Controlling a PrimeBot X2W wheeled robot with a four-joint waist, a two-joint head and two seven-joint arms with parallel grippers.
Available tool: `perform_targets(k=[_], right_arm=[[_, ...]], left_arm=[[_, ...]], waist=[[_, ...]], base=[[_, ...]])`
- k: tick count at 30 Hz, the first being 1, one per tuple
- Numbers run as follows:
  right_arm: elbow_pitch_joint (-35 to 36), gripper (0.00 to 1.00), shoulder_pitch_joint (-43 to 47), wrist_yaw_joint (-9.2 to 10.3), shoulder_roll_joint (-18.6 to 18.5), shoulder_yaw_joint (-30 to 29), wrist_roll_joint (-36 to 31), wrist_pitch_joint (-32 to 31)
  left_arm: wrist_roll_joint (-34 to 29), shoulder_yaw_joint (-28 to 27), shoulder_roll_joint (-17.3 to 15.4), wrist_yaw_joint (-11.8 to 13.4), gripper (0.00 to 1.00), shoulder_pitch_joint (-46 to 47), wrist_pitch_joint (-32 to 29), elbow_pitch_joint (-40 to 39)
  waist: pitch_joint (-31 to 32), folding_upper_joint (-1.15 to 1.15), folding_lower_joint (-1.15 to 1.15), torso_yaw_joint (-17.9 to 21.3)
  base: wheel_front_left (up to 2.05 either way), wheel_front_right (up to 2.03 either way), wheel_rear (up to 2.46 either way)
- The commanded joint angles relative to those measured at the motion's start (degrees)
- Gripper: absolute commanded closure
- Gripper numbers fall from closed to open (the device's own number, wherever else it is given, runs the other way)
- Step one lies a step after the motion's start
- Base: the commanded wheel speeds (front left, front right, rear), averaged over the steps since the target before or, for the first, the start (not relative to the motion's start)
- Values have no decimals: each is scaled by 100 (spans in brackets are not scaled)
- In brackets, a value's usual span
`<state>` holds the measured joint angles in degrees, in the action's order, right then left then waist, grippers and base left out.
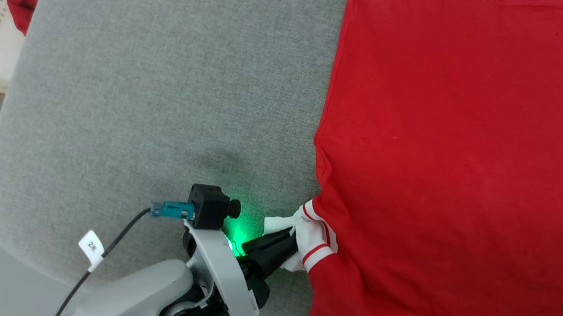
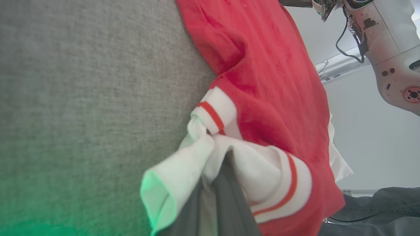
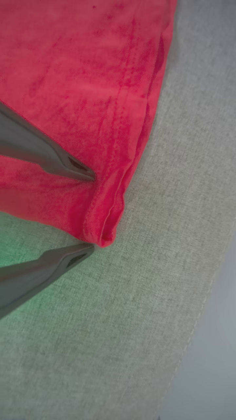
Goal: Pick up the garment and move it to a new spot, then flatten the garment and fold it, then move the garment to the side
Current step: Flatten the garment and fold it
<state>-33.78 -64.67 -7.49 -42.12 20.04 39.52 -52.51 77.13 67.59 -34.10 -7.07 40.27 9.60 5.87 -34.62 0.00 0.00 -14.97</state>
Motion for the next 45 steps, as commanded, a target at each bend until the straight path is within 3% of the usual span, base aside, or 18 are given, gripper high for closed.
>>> perform_targets(k=[1, 2, 3, 4, 11, 15, 21, 30, 38, 45], right_arm=[[-232, 0, 283, 1, 180, 209, 21, -80], [-266, 45, 307, 0, 196, 268, 32, -58], [-292, 78, 313, 0, 199, 315, 46, -51], [-308, 100, 324, 0, 206, 369, 63, -27], [-135, 100, 345, 0, 172, 208, 403, 913], [337, 100, 841, 1, -168, 294, 731, 1206], [1394, 100, 2358, 1, -879, 283, 1403, 1241], [3182, 100, 4990, 1, -1316, -374, 2393, 1140], [4239, 100, 7060, 1, -957, -551, 2336, 945], [4583, 100, 7761, 1, -431, -414, 1718, 903]], left_arm=[[38, 9, -213, 240, 100, -97, -65, 774], [27, 6, -215, 240, 100, -91, -60, 793], [17, 2, -214, 238, 100, -88, -53, 798], [15, -7, -212, 235, 100, -88, -35, 805], [-61, -121, -282, 340, 100, -151, 184, 913], [-29, -208, -437, 392, 100, -403, 343, 871], [53, -338, -481, 431, 100, -798, 469, 635], [-31, -627, -790, 736, 100, -1288, 541, 196], [-141, -650, -933, 902, 100, -1380, 509, -83], [-143, -643, -889, 954, 100, -1324, 447, -158]], waist=[[-13, 0, 0, -18], [10, 0, 0, 0], [33, 0, 0, 18], [64, 0, 0, 42], [460, 0, 0, 241], [877, 0, 0, 426], [1492, 0, 0, 711], [1904, 0, 0, 1211], [1954, 0, 0, 1377], [2007, 0, 0, 1342]], base=[[0, 0, 0], [0, 0, 0], [0, 0, 0], [0, 0, 0], [0, 0, 0], [0, 0, 0], [0, 0, 0], [0, 0, 0], [0, 0, 0], [0, 0, 0]])
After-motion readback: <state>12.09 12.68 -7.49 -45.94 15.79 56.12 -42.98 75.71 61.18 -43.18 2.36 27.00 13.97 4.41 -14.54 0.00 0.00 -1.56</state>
